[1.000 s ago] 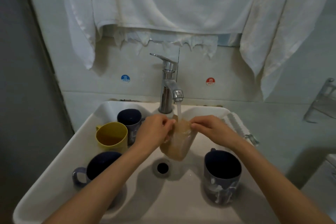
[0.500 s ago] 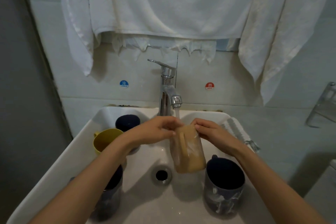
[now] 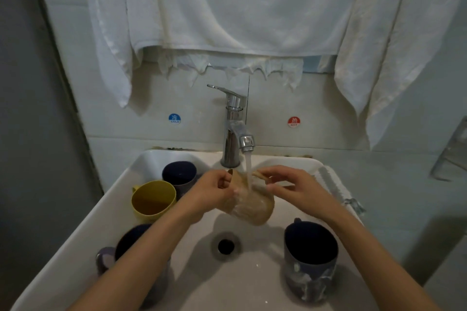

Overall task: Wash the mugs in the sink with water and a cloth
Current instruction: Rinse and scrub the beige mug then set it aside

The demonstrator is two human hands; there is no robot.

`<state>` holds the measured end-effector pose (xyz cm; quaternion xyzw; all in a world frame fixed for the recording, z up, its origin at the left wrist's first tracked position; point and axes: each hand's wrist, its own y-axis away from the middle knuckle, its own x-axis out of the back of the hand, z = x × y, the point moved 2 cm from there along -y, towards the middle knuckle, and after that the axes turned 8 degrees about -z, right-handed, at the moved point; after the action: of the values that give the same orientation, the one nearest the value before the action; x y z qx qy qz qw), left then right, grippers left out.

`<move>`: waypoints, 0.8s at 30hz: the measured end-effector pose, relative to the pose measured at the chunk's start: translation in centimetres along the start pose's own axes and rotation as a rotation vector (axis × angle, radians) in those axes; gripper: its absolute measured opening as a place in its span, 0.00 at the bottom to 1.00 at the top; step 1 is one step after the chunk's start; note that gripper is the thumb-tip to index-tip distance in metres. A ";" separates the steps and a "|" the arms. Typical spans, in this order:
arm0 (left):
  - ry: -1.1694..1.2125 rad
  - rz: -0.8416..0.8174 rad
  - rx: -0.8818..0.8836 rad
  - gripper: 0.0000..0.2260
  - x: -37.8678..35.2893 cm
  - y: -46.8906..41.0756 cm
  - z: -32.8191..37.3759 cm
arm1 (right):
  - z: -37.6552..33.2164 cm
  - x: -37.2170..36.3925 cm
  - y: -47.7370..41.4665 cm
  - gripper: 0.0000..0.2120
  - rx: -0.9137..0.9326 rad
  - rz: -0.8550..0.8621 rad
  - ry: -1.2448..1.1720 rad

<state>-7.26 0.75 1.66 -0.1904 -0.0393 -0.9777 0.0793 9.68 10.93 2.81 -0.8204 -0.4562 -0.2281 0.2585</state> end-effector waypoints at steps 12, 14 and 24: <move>0.321 0.131 0.059 0.05 -2.9 -0.2 -0.7 | 1.0 2.0 3.7 0.12 -0.522 -0.394 0.465; 0.369 0.127 0.054 0.06 -3.1 -0.2 -0.8 | 0.9 1.9 3.8 0.11 -0.504 -0.381 0.532; 0.490 0.039 0.058 0.14 -3.0 0.2 -1.1 | 0.2 1.7 4.5 0.10 -0.434 -0.576 0.519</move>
<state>-4.90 0.81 -0.50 0.0541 -0.0433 -0.9914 0.1107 14.43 10.06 2.71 -0.6106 -0.5279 -0.5796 0.1122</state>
